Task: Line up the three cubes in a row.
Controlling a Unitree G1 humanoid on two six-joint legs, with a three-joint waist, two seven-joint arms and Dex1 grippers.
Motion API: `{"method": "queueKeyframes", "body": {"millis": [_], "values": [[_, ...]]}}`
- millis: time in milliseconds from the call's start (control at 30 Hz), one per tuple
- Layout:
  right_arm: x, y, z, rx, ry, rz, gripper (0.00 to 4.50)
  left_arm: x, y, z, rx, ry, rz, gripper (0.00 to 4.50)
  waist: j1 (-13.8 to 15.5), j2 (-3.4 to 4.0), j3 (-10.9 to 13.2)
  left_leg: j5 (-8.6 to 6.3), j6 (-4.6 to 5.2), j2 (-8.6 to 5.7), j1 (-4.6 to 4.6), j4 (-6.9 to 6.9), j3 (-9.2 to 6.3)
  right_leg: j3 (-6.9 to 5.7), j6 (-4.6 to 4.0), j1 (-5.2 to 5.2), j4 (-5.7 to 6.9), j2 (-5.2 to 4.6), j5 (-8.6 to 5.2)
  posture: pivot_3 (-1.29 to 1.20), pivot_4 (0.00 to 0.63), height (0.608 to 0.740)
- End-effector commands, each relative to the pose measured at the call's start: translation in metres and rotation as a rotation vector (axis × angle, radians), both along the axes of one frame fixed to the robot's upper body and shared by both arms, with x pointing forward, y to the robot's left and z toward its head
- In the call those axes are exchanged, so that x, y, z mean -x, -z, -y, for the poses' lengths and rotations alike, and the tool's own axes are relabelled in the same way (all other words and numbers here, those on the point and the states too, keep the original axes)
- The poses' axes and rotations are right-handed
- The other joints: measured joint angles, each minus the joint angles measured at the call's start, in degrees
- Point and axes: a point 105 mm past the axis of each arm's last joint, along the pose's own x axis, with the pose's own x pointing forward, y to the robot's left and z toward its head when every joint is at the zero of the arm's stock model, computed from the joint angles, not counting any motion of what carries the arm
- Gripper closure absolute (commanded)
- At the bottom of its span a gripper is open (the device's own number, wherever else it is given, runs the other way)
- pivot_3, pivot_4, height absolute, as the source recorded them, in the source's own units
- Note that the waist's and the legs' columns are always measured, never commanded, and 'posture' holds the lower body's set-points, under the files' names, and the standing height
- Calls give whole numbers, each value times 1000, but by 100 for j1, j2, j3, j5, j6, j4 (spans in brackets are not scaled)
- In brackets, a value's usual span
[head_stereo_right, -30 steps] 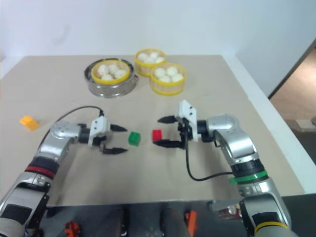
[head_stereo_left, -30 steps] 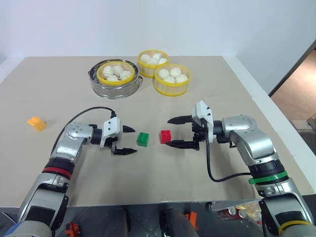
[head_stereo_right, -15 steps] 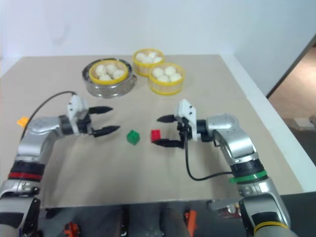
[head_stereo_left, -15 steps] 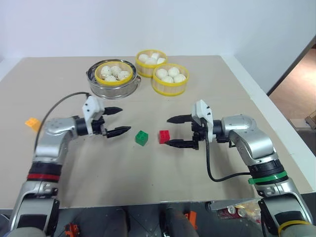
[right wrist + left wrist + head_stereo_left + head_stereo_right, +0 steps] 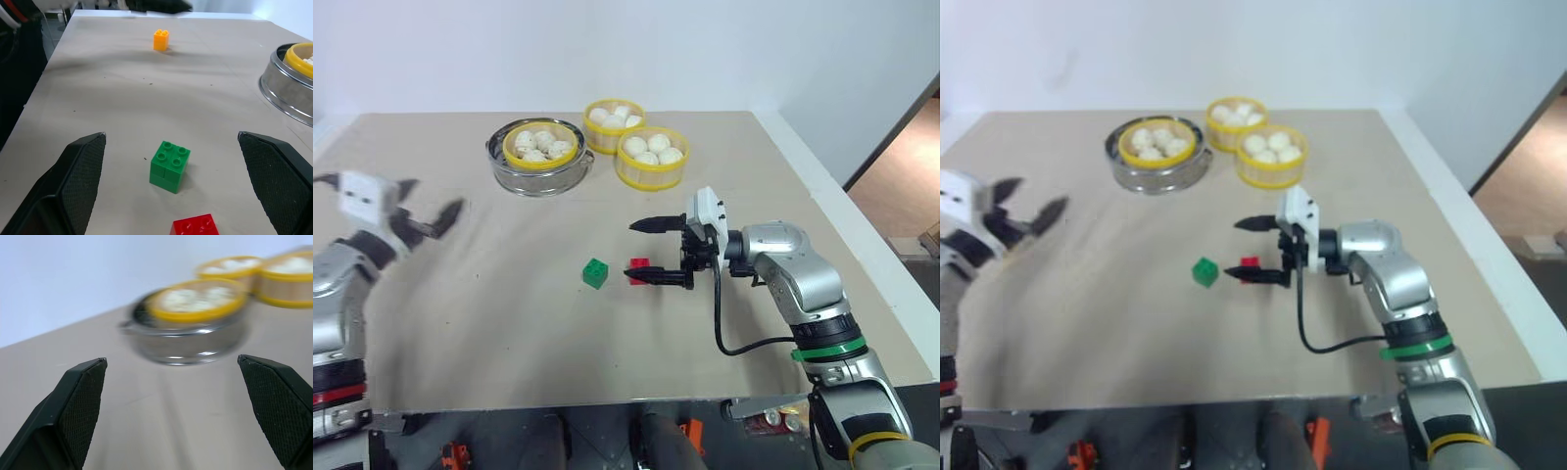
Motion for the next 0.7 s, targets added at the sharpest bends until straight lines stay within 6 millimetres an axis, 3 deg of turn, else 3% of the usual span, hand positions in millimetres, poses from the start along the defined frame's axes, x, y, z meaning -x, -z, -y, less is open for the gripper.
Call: {"method": "queueKeyframes", "body": {"millis": [33, 300, 700], "values": [[2, -7, -6, 4, -40, 44, 0, 14, 3, -44, 37, -97, -48, 57, -7, -1, 0, 0, 0, 0, 1, 0, 0, 0, -1, -1, 0, 0, 0, 0, 150, 740], [-1, -6, -7, 15, -46, 60, 0, 12, 28, -84, 4, -106, -217, 57, 24, -3, -1, 0, -2, 2, -4, -6, 1, -18, -39, -7, -1, -10, -20, 0, 150, 740], [0, -5, 4, 43, -5, 80, 0, -14, 48, -86, -32, -132, -314, 57, 9, -16, -8, 0, -4, 2, -8, -15, 6, -27, -19, -14, 0, -14, -8, 0, 150, 740]]}}
